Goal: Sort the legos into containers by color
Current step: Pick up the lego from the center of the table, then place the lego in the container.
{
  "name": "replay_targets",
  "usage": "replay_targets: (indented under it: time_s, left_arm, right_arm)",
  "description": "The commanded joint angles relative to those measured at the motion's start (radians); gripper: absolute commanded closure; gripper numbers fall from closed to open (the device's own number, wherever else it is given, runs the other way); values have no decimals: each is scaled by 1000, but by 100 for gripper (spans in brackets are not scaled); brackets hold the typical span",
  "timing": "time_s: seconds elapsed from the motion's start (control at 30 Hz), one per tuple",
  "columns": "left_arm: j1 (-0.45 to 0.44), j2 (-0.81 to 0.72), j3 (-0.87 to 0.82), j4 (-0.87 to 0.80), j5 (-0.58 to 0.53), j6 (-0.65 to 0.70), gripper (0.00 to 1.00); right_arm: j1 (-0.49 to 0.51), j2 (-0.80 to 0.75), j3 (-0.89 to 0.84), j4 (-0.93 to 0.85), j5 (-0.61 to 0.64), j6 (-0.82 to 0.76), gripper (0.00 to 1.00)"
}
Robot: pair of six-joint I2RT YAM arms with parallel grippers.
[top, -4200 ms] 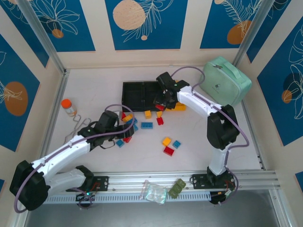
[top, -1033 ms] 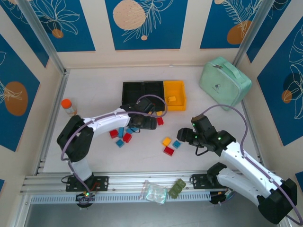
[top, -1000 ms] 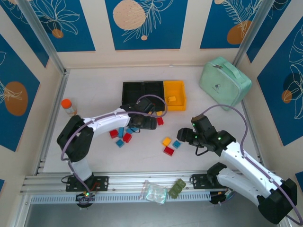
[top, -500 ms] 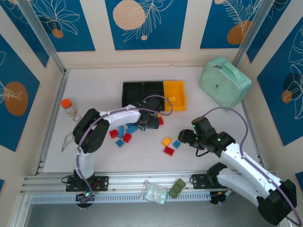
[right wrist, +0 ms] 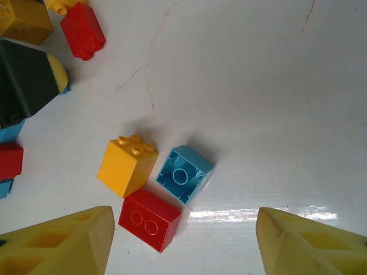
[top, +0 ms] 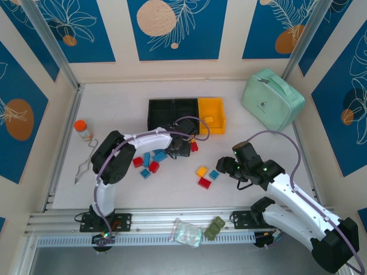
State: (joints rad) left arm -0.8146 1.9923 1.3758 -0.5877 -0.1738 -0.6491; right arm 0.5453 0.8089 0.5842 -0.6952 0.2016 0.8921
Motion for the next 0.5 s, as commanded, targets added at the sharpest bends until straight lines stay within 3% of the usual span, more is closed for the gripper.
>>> replay_targets:
  time_s: [0.0, 0.47]
  left_arm:
    - [-9, -84, -39, -24, -7, 6, 43]
    - [60, -389, -172, -49, -24, 41, 45]
  right_arm:
    - [-6, -1, -10, 19, -10, 12, 34]
    - [58, 146, 69, 125, -42, -12, 34]
